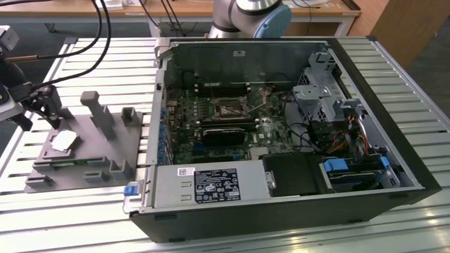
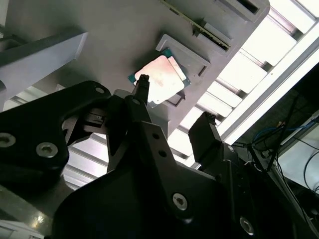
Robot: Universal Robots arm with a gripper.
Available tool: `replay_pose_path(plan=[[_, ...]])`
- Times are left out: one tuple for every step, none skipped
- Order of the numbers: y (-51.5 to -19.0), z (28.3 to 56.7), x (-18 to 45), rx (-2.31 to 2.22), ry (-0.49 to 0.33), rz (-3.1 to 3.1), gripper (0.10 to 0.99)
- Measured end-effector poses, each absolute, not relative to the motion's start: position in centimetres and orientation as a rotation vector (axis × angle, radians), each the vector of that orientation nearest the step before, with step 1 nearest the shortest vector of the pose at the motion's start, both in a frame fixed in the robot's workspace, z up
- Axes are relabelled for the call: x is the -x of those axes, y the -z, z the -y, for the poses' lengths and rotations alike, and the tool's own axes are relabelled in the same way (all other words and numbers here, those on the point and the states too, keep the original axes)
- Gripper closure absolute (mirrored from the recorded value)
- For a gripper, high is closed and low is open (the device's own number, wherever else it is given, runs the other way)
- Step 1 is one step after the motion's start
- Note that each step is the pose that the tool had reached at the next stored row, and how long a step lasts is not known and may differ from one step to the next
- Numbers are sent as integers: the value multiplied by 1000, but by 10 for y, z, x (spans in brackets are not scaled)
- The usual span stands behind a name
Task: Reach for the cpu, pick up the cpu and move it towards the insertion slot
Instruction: 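Pick up the cpu and move it towards the insertion slot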
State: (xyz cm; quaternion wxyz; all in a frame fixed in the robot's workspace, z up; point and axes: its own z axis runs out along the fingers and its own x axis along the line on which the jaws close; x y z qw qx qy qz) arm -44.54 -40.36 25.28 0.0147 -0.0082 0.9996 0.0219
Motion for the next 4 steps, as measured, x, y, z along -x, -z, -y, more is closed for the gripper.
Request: replay_pose_path(plan=[[-253, 404, 445, 25, -68, -3111, 486], [-253, 404, 445, 25, -68, -3111, 486], [-253, 404, 445, 25, -68, -3111, 486], [-253, 404, 445, 25, -68, -3111, 486]])
